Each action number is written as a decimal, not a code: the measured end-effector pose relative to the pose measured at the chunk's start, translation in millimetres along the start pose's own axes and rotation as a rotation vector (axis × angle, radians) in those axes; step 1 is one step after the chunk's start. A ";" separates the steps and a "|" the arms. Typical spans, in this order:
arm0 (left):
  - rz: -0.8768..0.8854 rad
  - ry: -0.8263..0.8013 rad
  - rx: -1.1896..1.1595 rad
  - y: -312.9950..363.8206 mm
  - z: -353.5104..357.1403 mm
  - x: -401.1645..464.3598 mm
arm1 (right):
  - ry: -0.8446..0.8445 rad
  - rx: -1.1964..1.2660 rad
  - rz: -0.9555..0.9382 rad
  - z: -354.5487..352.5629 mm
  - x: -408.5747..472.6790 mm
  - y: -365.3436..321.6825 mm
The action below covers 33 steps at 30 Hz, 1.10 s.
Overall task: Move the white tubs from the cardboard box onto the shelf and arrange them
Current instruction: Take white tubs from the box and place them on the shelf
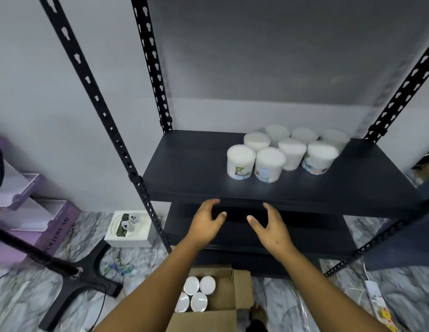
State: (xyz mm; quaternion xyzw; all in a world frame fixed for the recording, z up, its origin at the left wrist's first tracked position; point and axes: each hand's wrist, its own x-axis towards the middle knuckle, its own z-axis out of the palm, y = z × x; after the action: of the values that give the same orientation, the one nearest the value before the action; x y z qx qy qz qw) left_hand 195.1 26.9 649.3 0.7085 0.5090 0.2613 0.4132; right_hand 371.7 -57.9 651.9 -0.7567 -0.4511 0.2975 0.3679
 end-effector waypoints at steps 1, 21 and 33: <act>-0.001 -0.011 0.012 -5.8 -1.6 -8.9 | -0.018 -0.029 -0.003 5.2 -9.1 2.2; -0.294 -0.076 0.120 -76.1 3.5 -113.6 | -0.410 -0.209 0.024 56.1 -62.8 54.9; -0.486 0.109 -0.027 -211.1 78.5 -111.6 | -0.556 -0.315 -0.066 160.2 -28.4 158.3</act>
State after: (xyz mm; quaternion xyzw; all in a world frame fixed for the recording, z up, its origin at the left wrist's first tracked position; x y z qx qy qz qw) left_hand 112.0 -73.2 434.2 0.5447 0.6824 0.1987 0.4451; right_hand 308.1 -88.3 436.2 -0.6791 -0.5991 0.4073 0.1183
